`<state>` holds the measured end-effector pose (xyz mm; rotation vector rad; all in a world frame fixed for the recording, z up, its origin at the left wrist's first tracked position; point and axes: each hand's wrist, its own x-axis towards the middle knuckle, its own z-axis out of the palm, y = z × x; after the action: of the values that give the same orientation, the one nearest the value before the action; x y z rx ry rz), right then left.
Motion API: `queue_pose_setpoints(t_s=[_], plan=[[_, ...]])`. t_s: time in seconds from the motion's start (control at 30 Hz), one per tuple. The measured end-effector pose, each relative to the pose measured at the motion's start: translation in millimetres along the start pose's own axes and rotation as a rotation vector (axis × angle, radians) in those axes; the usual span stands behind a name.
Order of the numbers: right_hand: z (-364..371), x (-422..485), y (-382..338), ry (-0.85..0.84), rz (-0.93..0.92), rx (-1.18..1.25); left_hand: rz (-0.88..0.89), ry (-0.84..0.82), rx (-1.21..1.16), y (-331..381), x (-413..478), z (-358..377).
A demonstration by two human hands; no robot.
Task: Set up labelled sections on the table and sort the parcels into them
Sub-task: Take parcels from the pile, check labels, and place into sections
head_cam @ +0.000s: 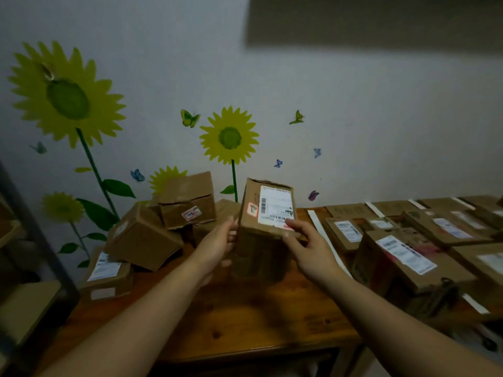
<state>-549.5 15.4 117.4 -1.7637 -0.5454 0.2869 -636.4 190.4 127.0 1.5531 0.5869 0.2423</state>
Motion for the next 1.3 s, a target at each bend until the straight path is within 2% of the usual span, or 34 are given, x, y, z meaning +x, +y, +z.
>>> queue_pose_setpoints(t_s=[0.13, 0.37, 0.67, 1.0, 1.17, 1.3], plan=[[-37.6, -4.7, 0.5, 0.045, -0.057, -0.010, 0.056, -0.009, 0.038, 4.8, -2.2, 40.2], [-98.5, -8.4, 16.0, 0.103, -0.134, 0.029, 0.174, -0.032, -0.140, 24.6, -8.3, 109.6], [-133.7, -1.6, 21.1, 0.137, -0.182, -0.006, 0.249, -0.030, -0.273, 34.0, -4.2, 142.6], [-138.8, -13.0, -1.9, 0.250, -0.217, -0.088, 0.364, -0.211, -0.252, 52.0, 19.1, 152.9], [-157.5, -31.8, 4.9, 0.427, -0.161, -0.195, 0.361, -0.360, -0.258, 58.7, 16.6, 185.5], [-191.2, -53.5, 19.0, 0.577, -0.097, -0.169, 0.336, -0.474, -0.199, 62.7, 3.7, 229.1]])
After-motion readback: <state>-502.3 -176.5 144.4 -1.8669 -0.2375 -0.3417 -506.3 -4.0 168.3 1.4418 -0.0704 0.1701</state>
